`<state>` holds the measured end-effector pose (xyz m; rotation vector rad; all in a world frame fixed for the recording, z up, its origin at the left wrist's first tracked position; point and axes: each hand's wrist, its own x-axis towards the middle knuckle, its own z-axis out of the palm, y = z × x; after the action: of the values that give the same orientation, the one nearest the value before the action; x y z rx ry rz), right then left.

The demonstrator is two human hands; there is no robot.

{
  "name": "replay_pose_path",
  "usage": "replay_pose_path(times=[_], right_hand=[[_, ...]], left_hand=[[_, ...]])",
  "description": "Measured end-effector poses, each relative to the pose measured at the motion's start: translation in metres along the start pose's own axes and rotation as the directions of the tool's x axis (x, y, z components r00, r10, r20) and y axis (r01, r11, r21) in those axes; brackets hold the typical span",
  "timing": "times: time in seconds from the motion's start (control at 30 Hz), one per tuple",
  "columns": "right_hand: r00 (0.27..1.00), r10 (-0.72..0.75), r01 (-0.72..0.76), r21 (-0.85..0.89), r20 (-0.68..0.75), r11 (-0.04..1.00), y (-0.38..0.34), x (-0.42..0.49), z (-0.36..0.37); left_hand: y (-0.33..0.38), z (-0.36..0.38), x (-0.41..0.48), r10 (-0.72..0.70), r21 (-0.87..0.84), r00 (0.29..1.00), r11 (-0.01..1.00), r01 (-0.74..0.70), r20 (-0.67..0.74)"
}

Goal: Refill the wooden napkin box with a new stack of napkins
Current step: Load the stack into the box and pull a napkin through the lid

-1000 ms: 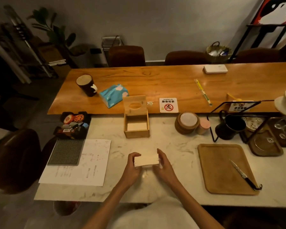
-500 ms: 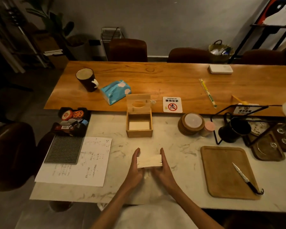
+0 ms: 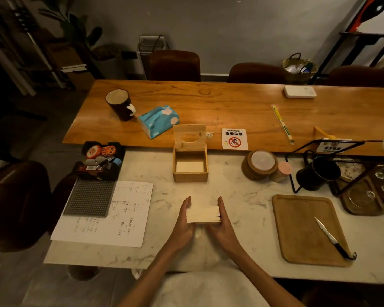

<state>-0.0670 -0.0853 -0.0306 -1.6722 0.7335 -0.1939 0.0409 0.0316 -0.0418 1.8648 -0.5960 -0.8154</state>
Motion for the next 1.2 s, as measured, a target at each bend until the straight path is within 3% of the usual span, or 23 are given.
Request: replay_pose_path(times=[0.1, 0.23, 0.4, 0.5, 0.6, 0.67, 0.73, 0.83, 0.9, 0.93, 1.0, 1.03, 1.07, 1.13, 1.2], right_hand=[[0.986, -0.167, 0.164, -0.271, 0.012, 0.948, 0.001, 0.004, -0.017], [0.950, -0.305, 0.291, -0.568, 0.074, 0.770, -0.008, 0.012, -0.035], [0.915, -0.360, 0.381, -0.689, 0.184, 0.617, -0.012, 0.018, -0.039], [0.899, -0.390, 0.411, -0.695, 0.201, 0.590, -0.015, 0.020, -0.036], [0.890, -0.375, 0.432, -0.742, 0.259, 0.512, -0.015, 0.023, -0.034], [0.903, -0.279, 0.424, -0.777, 0.326, 0.466, -0.025, 0.028, -0.030], [0.931, -0.099, 0.348, -0.771, 0.351, 0.533, -0.039, 0.039, -0.025], [0.915, 0.128, 0.109, -0.539, 0.383, 0.835, -0.056, 0.054, -0.030], [0.870, 0.207, -0.156, -0.150, 0.447, 0.976, -0.057, 0.056, -0.042], [0.852, 0.241, -0.341, 0.146, 0.464, 0.929, -0.052, 0.055, -0.047], [0.820, 0.276, -0.566, 0.637, 0.502, 0.523, -0.038, 0.052, -0.054], [0.820, 0.270, -0.572, 0.747, 0.505, 0.339, -0.030, 0.051, -0.056], [0.825, 0.257, -0.557, 0.801, 0.503, 0.218, -0.025, 0.050, -0.057], [0.847, 0.220, -0.520, 0.839, 0.484, 0.161, -0.026, 0.054, -0.061], [0.875, 0.166, -0.483, 0.840, 0.455, 0.247, -0.048, 0.065, -0.067]], left_hand=[[-0.005, -0.011, 0.003, 0.055, 0.103, 0.998, 0.993, -0.058, 0.030], [-0.003, -0.025, 0.010, 0.159, 0.312, 0.985, 0.934, -0.172, 0.069], [-0.002, -0.025, 0.013, 0.127, 0.402, 0.979, 0.898, -0.181, 0.158], [0.001, -0.025, 0.012, 0.130, 0.393, 0.980, 0.902, -0.181, 0.153], [0.004, -0.028, 0.013, 0.112, 0.341, 0.982, 0.927, -0.158, 0.151], [0.010, -0.031, 0.015, 0.106, 0.298, 0.980, 0.942, -0.153, 0.167], [0.020, -0.035, 0.018, 0.108, 0.257, 0.975, 0.953, -0.157, 0.192], [0.043, -0.043, 0.025, 0.084, 0.149, 0.986, 0.983, -0.106, 0.146], [0.055, -0.049, 0.035, 0.028, -0.021, 1.000, 0.999, -0.028, -0.011], [0.057, -0.053, 0.042, -0.013, -0.110, 0.994, 0.994, 0.001, -0.112], [0.057, -0.063, 0.059, -0.103, -0.221, 0.952, 0.975, 0.039, -0.288], [0.056, -0.069, 0.067, -0.146, -0.248, 0.928, 0.967, 0.060, -0.344], [0.054, -0.075, 0.075, -0.184, -0.261, 0.910, 0.961, 0.088, -0.371], [0.054, -0.085, 0.090, -0.246, -0.270, 0.900, 0.951, 0.152, -0.360], [0.057, -0.092, 0.104, -0.279, -0.260, 0.916, 0.943, 0.206, -0.289]])
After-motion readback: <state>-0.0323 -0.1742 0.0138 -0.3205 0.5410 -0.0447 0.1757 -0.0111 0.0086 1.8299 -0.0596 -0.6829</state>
